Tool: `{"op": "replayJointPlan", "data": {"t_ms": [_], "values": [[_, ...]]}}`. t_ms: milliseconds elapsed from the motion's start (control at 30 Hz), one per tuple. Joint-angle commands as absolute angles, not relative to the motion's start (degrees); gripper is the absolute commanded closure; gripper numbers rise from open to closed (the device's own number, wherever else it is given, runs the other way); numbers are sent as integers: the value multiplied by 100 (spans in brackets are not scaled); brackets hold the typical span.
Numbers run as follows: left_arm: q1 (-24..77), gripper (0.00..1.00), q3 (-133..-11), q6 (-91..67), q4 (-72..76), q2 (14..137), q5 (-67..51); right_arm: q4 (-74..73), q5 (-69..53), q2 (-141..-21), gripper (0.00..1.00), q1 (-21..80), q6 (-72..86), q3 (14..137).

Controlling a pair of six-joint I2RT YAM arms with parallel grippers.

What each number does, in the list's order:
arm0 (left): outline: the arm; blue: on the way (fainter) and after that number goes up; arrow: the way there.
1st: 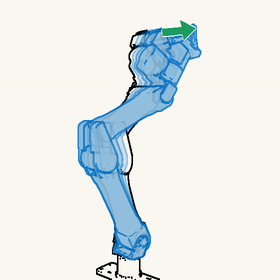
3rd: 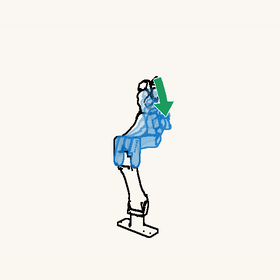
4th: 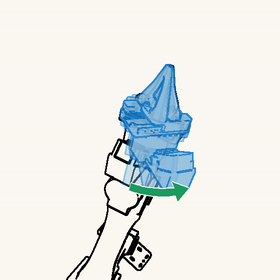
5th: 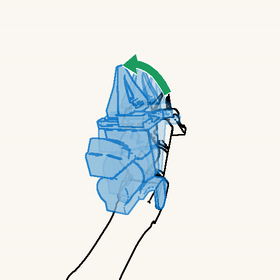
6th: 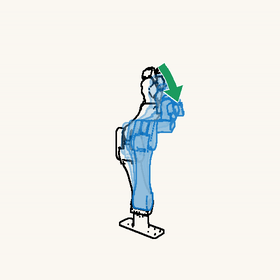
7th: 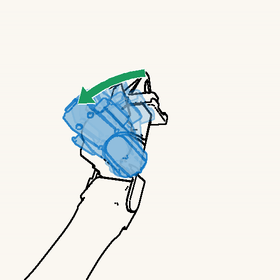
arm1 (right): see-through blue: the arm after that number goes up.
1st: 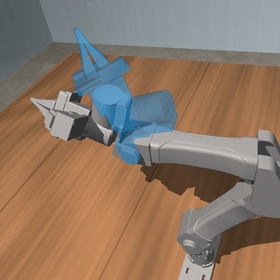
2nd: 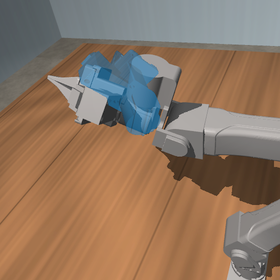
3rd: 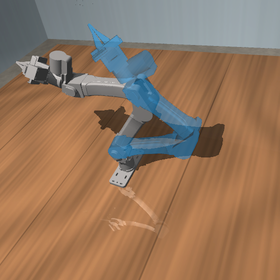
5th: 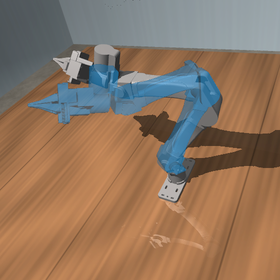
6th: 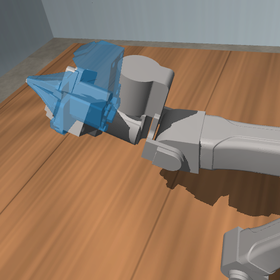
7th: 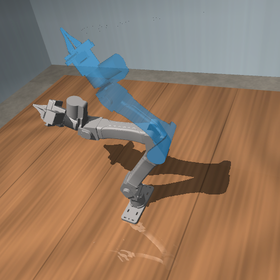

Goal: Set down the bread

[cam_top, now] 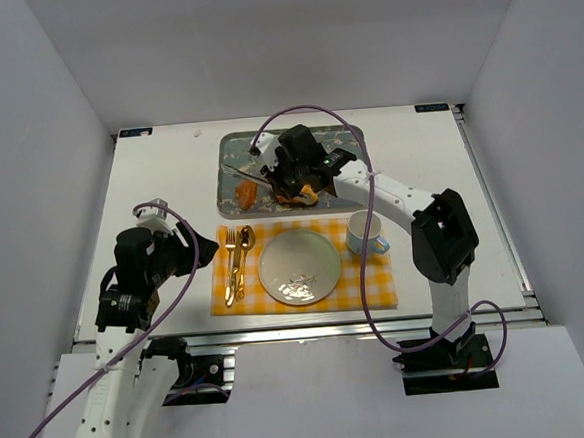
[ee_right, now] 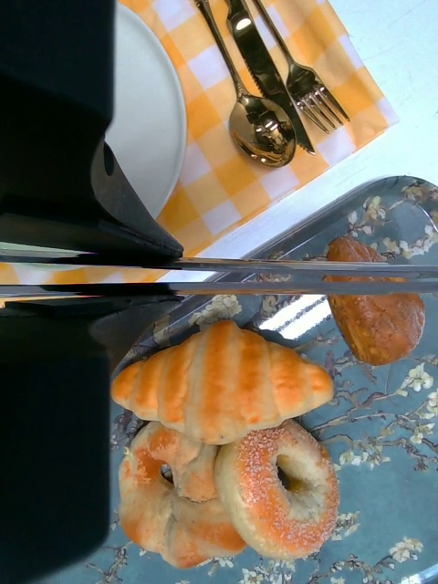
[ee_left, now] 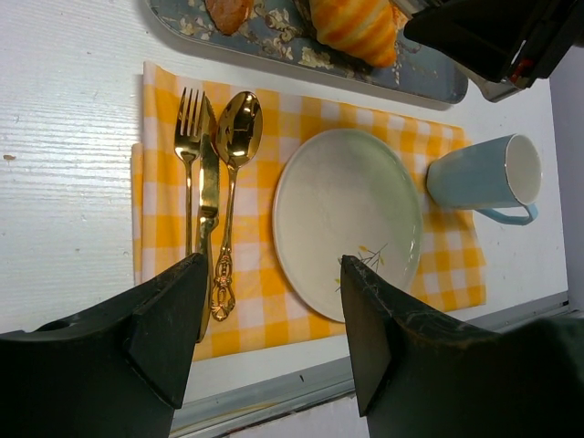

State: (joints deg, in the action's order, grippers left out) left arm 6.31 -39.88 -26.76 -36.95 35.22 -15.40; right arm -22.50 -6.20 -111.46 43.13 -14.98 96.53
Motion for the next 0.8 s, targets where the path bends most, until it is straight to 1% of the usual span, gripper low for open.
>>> {"op": "replayJointPlan", "data": {"t_ms": [0,200,233,300,333,400,433,533,767], "values": [[606,30,-4157,-2619,-3744,3445,-1459,-2039,-580,-10916,84,4280,-1441,9528],[606,30,-4184,-2619,-3841,3375,-1415,-2092,-440,-11056,77,4289,-1547,9422],[606,30,-4184,-2619,-3850,3366,-1406,-2109,-422,-11074,73,4289,-1556,9378],[606,30,-4175,-2619,-3867,3349,-1398,-2101,-396,-11074,69,4280,-1573,9325],[606,30,-4175,-2619,-3867,3349,-1397,-2101,-396,-11066,64,4289,-1582,9290],[606,30,-4157,-2619,-3858,3349,-1406,-2083,-387,-11022,59,4289,-1582,9211],[606,30,-4157,-2619,-3850,3357,-1415,-2057,-378,-11013,55,4289,-1582,9202],[606,30,-4148,-2619,-3797,3384,-1433,-2057,-352,-11021,53,4289,-1556,9202],[606,30,-4157,-2610,-3788,3428,-1424,-2083,-299,-10952,52,4289,-1441,9185]]}}
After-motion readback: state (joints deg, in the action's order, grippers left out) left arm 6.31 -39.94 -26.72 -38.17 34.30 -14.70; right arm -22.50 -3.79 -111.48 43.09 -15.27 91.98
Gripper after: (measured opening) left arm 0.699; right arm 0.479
